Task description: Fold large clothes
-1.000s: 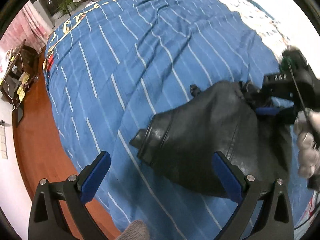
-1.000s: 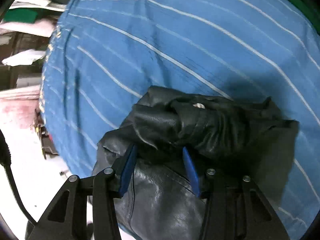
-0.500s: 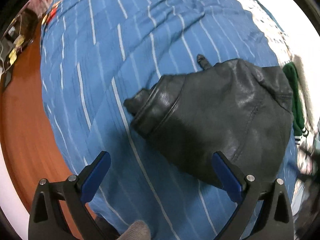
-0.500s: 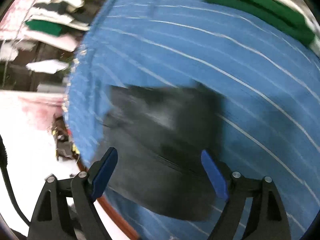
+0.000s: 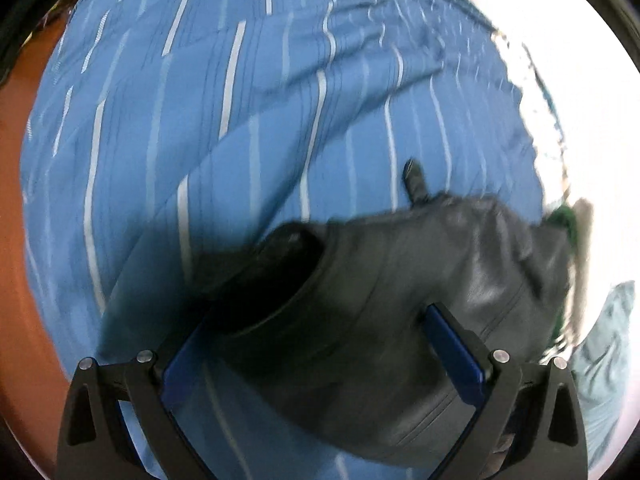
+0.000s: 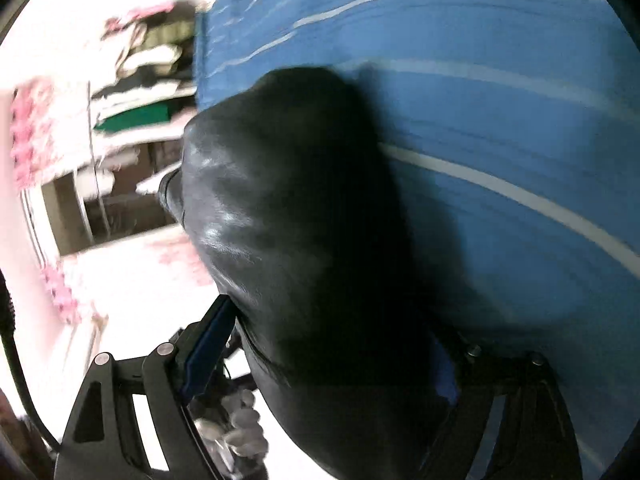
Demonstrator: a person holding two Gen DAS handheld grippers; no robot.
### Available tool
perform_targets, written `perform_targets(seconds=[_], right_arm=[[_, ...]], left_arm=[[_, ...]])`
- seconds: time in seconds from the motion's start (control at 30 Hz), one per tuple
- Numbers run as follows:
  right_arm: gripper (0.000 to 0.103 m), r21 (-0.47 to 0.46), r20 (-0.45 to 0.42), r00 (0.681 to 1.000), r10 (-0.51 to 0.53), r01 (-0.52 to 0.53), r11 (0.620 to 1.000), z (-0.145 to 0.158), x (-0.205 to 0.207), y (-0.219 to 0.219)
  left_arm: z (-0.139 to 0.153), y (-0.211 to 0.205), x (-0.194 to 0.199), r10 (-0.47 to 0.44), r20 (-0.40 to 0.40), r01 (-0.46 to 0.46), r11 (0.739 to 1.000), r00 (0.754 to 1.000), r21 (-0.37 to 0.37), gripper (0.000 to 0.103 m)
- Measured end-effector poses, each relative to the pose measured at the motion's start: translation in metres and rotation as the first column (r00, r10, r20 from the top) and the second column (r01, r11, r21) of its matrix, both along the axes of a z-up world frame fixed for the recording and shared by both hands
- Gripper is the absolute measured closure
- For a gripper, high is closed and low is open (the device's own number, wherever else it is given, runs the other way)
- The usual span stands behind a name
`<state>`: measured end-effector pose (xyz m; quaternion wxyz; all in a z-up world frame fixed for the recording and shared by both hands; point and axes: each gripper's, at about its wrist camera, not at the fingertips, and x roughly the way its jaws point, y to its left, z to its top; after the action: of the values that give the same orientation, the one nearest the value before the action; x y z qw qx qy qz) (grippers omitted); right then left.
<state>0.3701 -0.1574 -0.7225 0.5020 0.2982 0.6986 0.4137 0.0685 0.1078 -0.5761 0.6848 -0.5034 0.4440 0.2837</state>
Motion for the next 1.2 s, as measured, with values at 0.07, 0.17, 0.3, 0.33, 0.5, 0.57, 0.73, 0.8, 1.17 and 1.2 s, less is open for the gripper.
perform_targets(seconds=[0.07, 0.17, 0.3, 0.33, 0.5, 0.57, 0.73, 0.8, 1.17, 1.2], right_arm=[[0.013, 0.007, 0.005, 1.0, 0.016, -0.016, 1.0, -0.001, 0.003, 0.007], [0.013, 0.061, 0.003, 1.0, 0.024, -0.024, 0.998, 0.006, 0.004, 0.005], [0.018, 0.17, 0.023, 0.996, 0.089, -0.092, 0.981, 0.026, -0.012, -0.003], [0.018, 0.144, 0.032, 0.992, 0.119, -0.122, 0.982, 0.026, -0.015, -0.005], [0.017, 0.068, -0.003, 0.994, 0.109, -0.108, 0.992, -0.006, -0.019, 0.01], [0.017, 0.073, 0.02, 0.996, 0.092, -0.094, 0.993, 0.001, -0.021, 0.021], [0.05, 0.165, -0.004, 1.0, -0.008, 0.009, 0.986, 0.013, -0.03, 0.018], [0.054, 0.169, 0.015, 1.0, -0.013, 0.01, 0.986, 0.026, -0.035, 0.02], [0.057, 0.249, 0.08, 0.994, -0.069, 0.047, 0.967, 0.129, 0.003, -0.005], [0.058, 0.253, 0.094, 0.993, -0.077, 0.051, 0.966, 0.138, 0.011, -0.009]], left_arm=[[0.002, 0.005, 0.0, 0.014, 0.026, -0.014, 1.0, 1.0, 0.007, 0.003], [0.004, 0.008, -0.001, -0.002, 0.007, 0.002, 0.999, 1.0, 0.042, 0.018], [0.005, 0.012, -0.007, -0.029, -0.006, 0.029, 0.997, 1.0, 0.069, 0.035], [0.005, 0.013, -0.008, -0.033, -0.005, 0.033, 0.997, 0.999, 0.07, 0.038], [0.02, 0.007, 0.005, -0.095, 0.004, 0.094, 0.985, 0.995, 0.146, 0.071], [0.024, 0.009, 0.009, -0.09, 0.002, 0.088, 0.981, 0.996, 0.172, 0.073], [0.047, 0.022, 0.004, -0.072, 0.035, 0.064, 0.977, 0.997, 0.202, 0.077], [0.058, 0.024, 0.004, -0.08, 0.041, 0.07, 0.976, 0.996, 0.205, 0.078], [0.145, 0.019, 0.066, -0.19, 0.102, 0.154, 0.946, 0.976, 0.286, 0.079], [0.154, 0.016, 0.08, -0.214, 0.116, 0.172, 0.939, 0.97, 0.296, 0.079]])
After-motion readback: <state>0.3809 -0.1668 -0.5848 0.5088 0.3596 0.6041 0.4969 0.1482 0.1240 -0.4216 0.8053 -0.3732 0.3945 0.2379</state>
